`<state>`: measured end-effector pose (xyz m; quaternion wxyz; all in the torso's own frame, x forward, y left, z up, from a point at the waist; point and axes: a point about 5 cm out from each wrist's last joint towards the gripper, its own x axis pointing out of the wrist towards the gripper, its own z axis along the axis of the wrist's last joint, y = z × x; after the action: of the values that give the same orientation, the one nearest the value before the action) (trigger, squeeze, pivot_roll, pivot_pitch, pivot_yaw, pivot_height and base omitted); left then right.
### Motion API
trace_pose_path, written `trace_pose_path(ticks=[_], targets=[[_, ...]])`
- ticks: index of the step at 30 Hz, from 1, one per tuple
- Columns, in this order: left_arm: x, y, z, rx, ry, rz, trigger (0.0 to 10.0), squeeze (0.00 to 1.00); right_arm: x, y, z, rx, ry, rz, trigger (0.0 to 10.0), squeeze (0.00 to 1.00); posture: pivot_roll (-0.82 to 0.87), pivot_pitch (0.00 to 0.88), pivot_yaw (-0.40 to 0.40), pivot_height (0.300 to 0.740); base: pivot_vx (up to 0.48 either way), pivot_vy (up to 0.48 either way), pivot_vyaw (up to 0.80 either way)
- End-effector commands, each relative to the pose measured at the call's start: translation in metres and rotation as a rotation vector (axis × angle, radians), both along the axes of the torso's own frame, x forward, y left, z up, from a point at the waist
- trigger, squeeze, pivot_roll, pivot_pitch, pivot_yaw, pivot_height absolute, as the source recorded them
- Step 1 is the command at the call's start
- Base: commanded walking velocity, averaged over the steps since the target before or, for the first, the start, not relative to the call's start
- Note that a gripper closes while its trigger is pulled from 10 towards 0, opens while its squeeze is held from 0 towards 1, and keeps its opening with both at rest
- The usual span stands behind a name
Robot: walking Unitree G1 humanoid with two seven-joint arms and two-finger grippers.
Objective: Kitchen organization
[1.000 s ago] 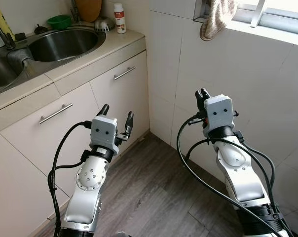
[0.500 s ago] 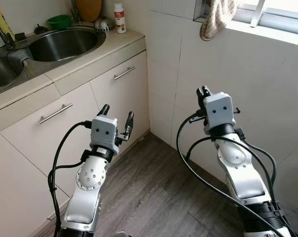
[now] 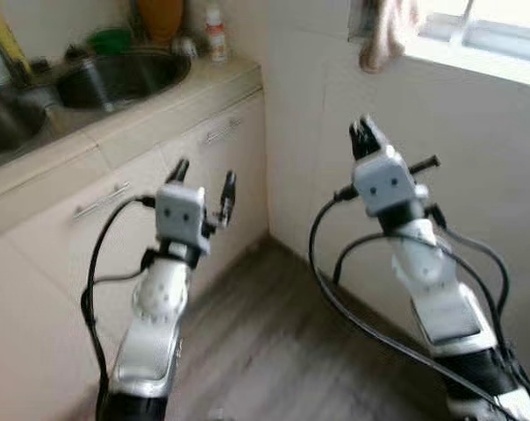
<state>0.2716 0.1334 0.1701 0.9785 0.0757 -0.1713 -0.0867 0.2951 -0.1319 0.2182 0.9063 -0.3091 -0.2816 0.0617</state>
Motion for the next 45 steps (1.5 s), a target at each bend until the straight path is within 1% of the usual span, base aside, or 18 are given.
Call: trace_pose_path(ticks=[1, 10, 13, 14, 16, 21, 25, 32, 34, 38, 42, 45], targets=[[-0.001, 0.004, 0.003, 0.0, -0.014, 0.017, 10.0, 0.0, -0.003, 0.008, 0.008, -0.004, -0.044, 0.028, 10.0, 0.0, -0.13, 0.0, 0.045, 0.74, 0.274, 0.0, 0.8], [-0.001, 0.0, 0.01, 0.014, -0.054, 0.01, 10.0, 0.0, -0.002, 0.008, 0.009, -0.008, -0.054, 0.028, 10.0, 0.0, -0.14, 0.0, 0.044, 0.74, 0.058, 0.0, 0.8], [-0.001, 0.001, 0.014, 0.027, -0.081, 0.021, 10.0, 0.0, -0.003, 0.009, 0.012, -0.01, -0.07, 0.026, 10.0, 0.0, -0.14, 0.0, 0.044, 0.74, 0.0, 0.0, 0.8], [-0.001, 0.002, 0.019, 0.034, -0.112, 0.035, 10.0, 0.0, -0.003, 0.009, 0.016, -0.011, -0.089, 0.026, 10.0, 0.0, -0.14, 0.0, 0.044, 0.74, 0.0, 0.0, 0.8], [-0.001, 0.003, 0.023, 0.033, -0.128, 0.042, 10.0, 0.0, -0.005, 0.01, 0.021, -0.014, -0.116, 0.03, 10.0, 0.0, -0.13, 0.0, 0.043, 0.74, 0.0, 0.0, 0.8], [-0.001, 0.002, 0.022, 0.031, -0.127, 0.041, 10.0, 0.0, -0.006, 0.011, 0.025, -0.009, -0.135, 0.045, 10.0, 0.0, -0.13, 0.0, 0.043, 0.74, 0.0, 0.0, 0.8], [0.0, 0.002, 0.022, 0.029, -0.132, 0.039, 10.0, 0.0, -0.007, 0.01, 0.026, 0.024, -0.143, 0.056, 10.0, 0.0, -0.13, 0.0, 0.045, 0.74, 0.252, 0.0, 0.0], [0.001, 0.001, 0.025, 0.024, -0.144, 0.039, 10.0, 0.0, -0.009, 0.01, 0.029, 0.021, -0.172, 0.065, 10.0, 0.0, -0.14, 0.0, 0.046, 0.74, 0.271, 0.0, 0.0], [0.001, 0.001, 0.026, 0.023, -0.151, 0.04, 10.0, 0.0, -0.012, 0.013, 0.031, -0.019, -0.206, 0.073, 10.0, 0.0, -0.14, 0.0, 0.046, 0.74, 0.294, 0.0, 0.0], [0.002, 0.001, 0.027, 0.022, -0.156, 0.039, 10.0, 0.0, -0.012, 0.013, 0.031, -0.014, -0.211, 0.078, 10.0, 0.0, -0.14, 0.0, 0.046, 0.74, 0.3, 0.0, 0.0], [0.003, -0.001, 0.027, 0.021, -0.158, 0.034, 10.0, 0.0, -0.012, 0.014, 0.031, -0.035, -0.215, 0.073, 10.0, 0.0, -0.14, 0.0, 0.046, 0.74, 0.304, 0.0, 0.0], [0.002, -0.002, 0.027, 0.021, -0.159, 0.028, 10.0, 0.0, -0.011, 0.014, 0.031, -0.048, -0.22, 0.06, 10.0, 0.0, -0.14, 0.0, 0.046, 0.74, 0.301, 0.0, 0.8]])
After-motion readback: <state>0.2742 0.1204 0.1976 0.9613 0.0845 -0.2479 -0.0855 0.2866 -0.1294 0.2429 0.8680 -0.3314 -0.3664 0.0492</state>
